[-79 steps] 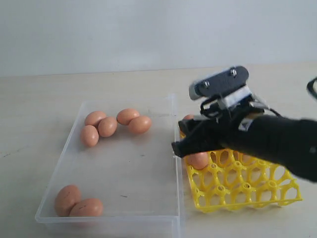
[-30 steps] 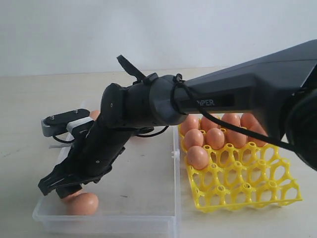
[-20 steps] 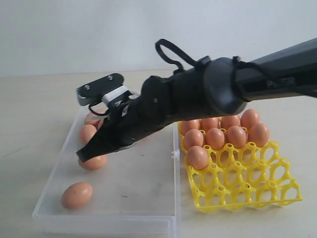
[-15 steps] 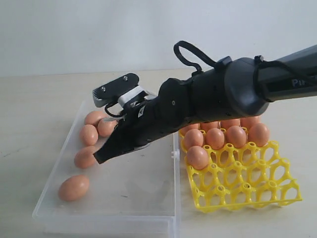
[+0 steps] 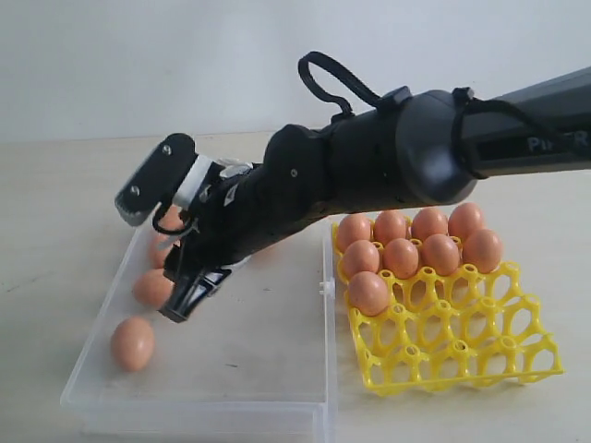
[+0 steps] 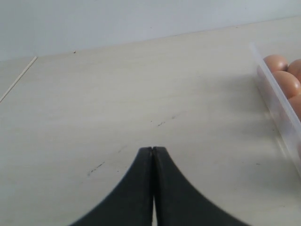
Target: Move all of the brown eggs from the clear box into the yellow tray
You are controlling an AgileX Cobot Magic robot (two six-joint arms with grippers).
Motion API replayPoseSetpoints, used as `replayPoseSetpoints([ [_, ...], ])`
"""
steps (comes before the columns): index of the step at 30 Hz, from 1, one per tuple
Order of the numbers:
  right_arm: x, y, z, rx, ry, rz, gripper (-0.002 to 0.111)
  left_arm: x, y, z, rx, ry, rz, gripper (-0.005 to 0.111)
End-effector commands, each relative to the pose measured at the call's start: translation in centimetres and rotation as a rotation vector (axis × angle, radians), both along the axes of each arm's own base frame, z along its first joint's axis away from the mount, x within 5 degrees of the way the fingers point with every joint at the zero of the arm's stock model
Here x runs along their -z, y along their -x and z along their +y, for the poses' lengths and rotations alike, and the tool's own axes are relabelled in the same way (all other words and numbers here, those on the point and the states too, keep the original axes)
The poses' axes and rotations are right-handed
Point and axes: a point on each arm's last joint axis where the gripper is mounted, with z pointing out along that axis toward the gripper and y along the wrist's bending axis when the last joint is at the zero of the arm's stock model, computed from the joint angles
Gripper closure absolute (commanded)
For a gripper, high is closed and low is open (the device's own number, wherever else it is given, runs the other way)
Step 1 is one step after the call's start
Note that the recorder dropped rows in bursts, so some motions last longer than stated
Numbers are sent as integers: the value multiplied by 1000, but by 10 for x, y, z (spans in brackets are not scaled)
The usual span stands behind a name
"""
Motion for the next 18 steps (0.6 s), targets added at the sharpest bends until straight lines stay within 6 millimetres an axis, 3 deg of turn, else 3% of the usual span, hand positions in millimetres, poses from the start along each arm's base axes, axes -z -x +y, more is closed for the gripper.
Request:
replayPoseSetpoints([
  [1,-1,-8,18,165,-111,199,54,-2,0,0,5,6,-19,107],
  [7,9,-10,38,-5,61,342,54,-2,0,0,5,6,-19,107],
  [13,20,-17,41,-232,257,152,54,-2,0,0,5,6,-19,107],
  [18,23,-22,42,-404,308,-4,54,-2,0,0,5,6,-19,107],
])
